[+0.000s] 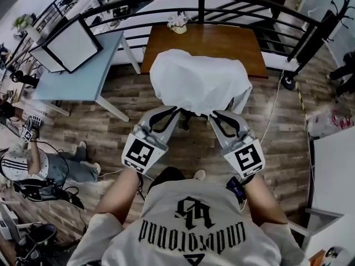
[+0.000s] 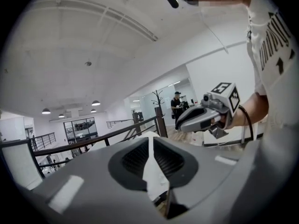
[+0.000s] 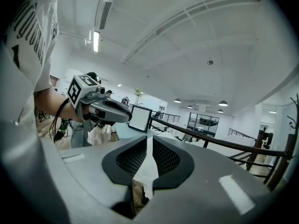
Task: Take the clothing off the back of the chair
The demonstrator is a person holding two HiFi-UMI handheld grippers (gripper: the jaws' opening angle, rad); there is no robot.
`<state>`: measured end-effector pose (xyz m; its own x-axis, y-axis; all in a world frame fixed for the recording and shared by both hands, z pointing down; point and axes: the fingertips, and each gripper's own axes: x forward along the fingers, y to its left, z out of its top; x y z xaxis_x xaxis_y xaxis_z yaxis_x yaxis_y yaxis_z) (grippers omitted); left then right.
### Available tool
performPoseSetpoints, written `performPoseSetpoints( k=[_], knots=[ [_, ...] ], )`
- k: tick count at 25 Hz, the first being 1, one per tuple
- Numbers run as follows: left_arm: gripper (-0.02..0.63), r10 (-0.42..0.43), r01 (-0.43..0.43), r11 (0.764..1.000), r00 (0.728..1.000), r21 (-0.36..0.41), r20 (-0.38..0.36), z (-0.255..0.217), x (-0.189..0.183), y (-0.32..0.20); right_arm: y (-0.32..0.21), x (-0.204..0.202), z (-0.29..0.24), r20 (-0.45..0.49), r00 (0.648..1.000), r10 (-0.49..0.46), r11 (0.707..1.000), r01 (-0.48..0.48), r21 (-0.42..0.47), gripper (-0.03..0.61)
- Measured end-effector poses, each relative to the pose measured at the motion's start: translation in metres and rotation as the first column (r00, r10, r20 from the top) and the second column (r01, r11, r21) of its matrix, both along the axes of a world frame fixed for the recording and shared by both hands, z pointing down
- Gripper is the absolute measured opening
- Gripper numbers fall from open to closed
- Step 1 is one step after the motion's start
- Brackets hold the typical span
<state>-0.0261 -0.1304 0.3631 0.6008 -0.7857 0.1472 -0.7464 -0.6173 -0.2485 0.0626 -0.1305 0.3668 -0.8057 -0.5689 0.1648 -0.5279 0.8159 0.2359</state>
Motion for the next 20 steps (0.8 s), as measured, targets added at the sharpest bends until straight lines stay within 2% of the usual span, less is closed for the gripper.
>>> performPoseSetpoints(
  k=[4,8,13,17,20],
  knots=[
    [0.052,0.045,-0.045,0.999,0.998,0.0,0.054,0.005,0.0,-0.033,-0.031,0.002,0.0,-0.037,0.999,0.006,1.0,-0.006,0.003,0.049],
    [0.102,0.09,-0.088,0.996,0.988,-0.016,0.123,0.012,-0.004,-0.067,-0.062,-0.003,0.006,-0.055,0.998,0.005,1.0,-0.004,0.02,0.082],
    [0.161,0.135,-0.134,0.991,0.971,-0.019,0.197,0.016,-0.018,-0.109,-0.099,-0.013,0.01,-0.12,0.992,0.023,1.0,-0.021,0.019,0.122],
    [0.234,0.182,-0.173,0.983,0.942,-0.058,0.281,0.027,-0.027,-0.145,-0.134,-0.021,0.019,-0.168,0.986,0.025,0.999,-0.029,-0.02,0.171],
    [0.294,0.211,-0.191,0.977,0.906,-0.09,0.366,0.041,-0.033,-0.168,-0.154,-0.025,0.027,-0.218,0.975,0.039,0.999,-0.044,-0.019,0.195]
  ],
)
